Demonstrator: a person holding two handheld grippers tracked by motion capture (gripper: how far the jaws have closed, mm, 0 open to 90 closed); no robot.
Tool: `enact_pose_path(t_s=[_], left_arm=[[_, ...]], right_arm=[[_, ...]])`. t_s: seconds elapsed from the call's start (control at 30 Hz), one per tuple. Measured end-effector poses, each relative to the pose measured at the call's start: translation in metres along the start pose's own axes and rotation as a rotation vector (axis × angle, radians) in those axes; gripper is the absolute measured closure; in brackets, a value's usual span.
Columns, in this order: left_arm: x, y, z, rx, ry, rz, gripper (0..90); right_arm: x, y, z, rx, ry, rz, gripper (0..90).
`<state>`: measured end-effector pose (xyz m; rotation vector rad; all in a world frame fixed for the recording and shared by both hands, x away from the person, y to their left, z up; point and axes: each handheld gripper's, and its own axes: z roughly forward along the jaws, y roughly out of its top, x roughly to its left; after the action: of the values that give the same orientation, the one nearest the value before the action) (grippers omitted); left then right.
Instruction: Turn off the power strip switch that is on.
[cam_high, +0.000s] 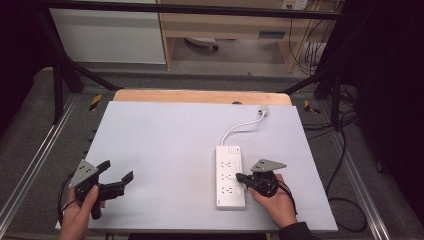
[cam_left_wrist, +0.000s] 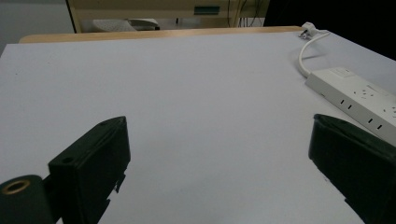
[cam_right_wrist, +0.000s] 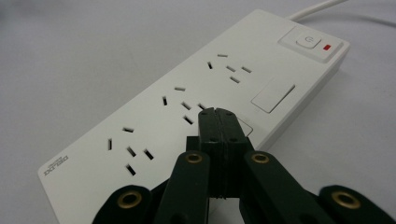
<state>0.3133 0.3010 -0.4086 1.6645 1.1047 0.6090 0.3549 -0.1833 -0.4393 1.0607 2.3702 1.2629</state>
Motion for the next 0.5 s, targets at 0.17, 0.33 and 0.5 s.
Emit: enact_pose_path(t_s=[0.17,0.33,0.5], left_arm=[[-0.0001,0.0000,0.0000,0.000,0.000,0.000,5.5],[-0.0001,0.0000,-0.0003,0.003,0.000,0.003,5.5],[-0.0003,0.0000,-0.0003,0.003,0.000,0.003,5.5]], right_arm=[[0.0000,-0.0002,-0.0001,0.000,0.001,0.004,90.0],[0.0003,-0.0005,-0.0003,0.000,0.001,0.007,90.0],[0.0003,-0.0007,-0.0004,-0.001,0.002,0.009,90.0]])
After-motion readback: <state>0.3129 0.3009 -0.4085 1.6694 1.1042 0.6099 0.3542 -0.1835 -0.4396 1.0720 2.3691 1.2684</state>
